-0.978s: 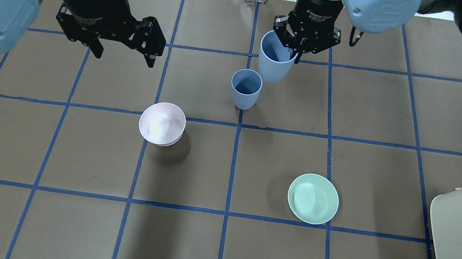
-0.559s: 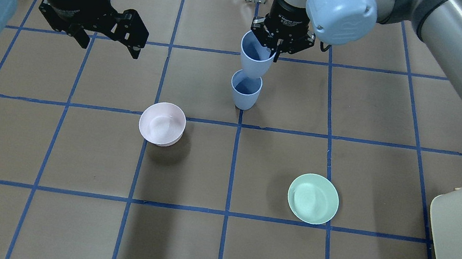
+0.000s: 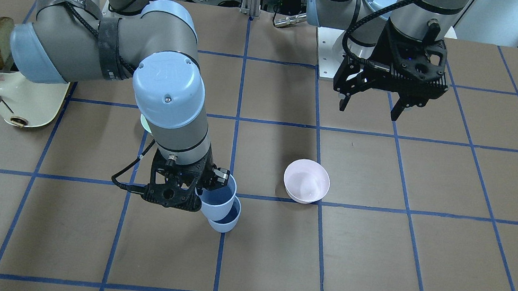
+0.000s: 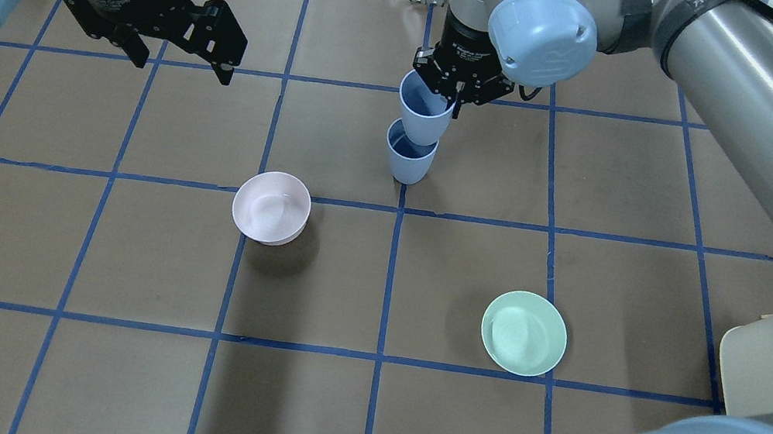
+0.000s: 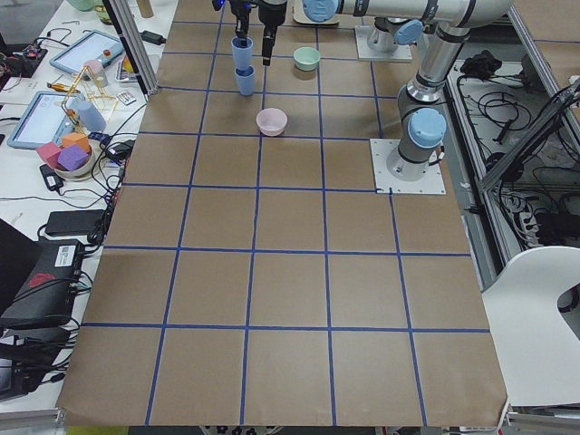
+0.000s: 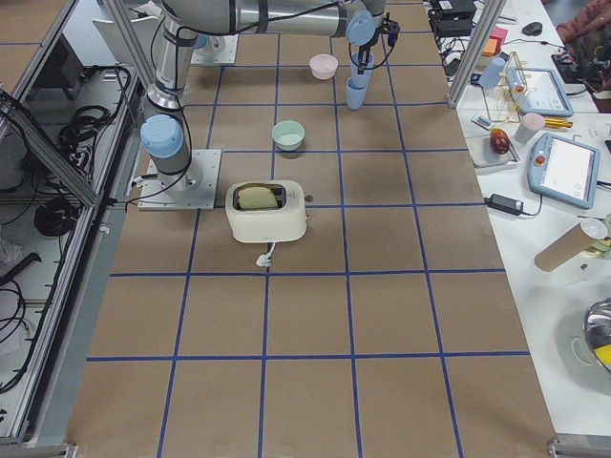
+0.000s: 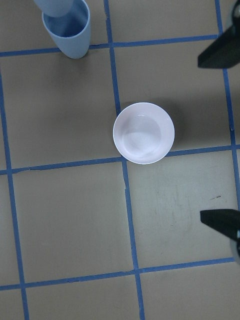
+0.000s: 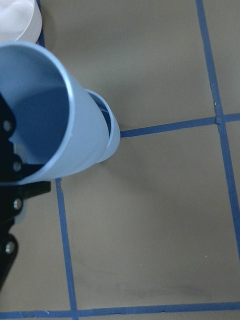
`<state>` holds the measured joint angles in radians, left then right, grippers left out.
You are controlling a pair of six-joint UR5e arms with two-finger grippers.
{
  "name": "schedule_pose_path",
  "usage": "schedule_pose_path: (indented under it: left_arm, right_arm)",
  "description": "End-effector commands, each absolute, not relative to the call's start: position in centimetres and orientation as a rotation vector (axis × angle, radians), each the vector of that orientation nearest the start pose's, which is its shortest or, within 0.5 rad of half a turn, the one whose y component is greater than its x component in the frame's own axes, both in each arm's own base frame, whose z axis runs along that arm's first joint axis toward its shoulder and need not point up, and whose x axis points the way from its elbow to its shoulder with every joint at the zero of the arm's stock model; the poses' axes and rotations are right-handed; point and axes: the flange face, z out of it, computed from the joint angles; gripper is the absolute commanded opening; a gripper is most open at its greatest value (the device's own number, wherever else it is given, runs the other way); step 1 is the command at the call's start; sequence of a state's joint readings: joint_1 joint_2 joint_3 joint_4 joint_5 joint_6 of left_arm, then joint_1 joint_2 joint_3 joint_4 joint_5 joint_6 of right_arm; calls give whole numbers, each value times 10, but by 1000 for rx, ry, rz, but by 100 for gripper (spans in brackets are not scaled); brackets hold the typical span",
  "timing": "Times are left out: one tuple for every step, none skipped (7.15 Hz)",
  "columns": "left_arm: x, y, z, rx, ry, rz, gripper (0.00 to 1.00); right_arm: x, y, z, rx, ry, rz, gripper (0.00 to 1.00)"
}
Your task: Stack blue cups with both arms
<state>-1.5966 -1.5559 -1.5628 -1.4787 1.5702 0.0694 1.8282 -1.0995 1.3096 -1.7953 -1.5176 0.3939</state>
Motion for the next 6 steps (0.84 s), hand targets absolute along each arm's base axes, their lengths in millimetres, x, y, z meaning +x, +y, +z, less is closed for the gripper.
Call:
schedule_pose_path:
  left_arm:
    - [-146, -491, 512, 149, 3128, -192, 100]
    - [-146, -491, 513, 149, 3128, -195, 100]
    - [-146, -490, 512, 149, 3130, -190, 100]
    - [-146, -490, 511, 149, 3131, -188, 100]
    - [-146, -490, 511, 149, 3130, -188, 100]
    - [-146, -490, 512, 149, 3130, -190, 100]
  right_arm:
    - [308, -620, 360, 207, 3069, 12, 0]
    - [308, -621, 355, 205, 3074, 24, 0]
    - [308, -622, 354, 207, 3073, 22, 0]
    - [308, -622, 355, 205, 3071, 20, 0]
    - [308, -622, 354, 205, 3072, 23, 0]
    - [309, -623, 350, 205, 3073, 29, 0]
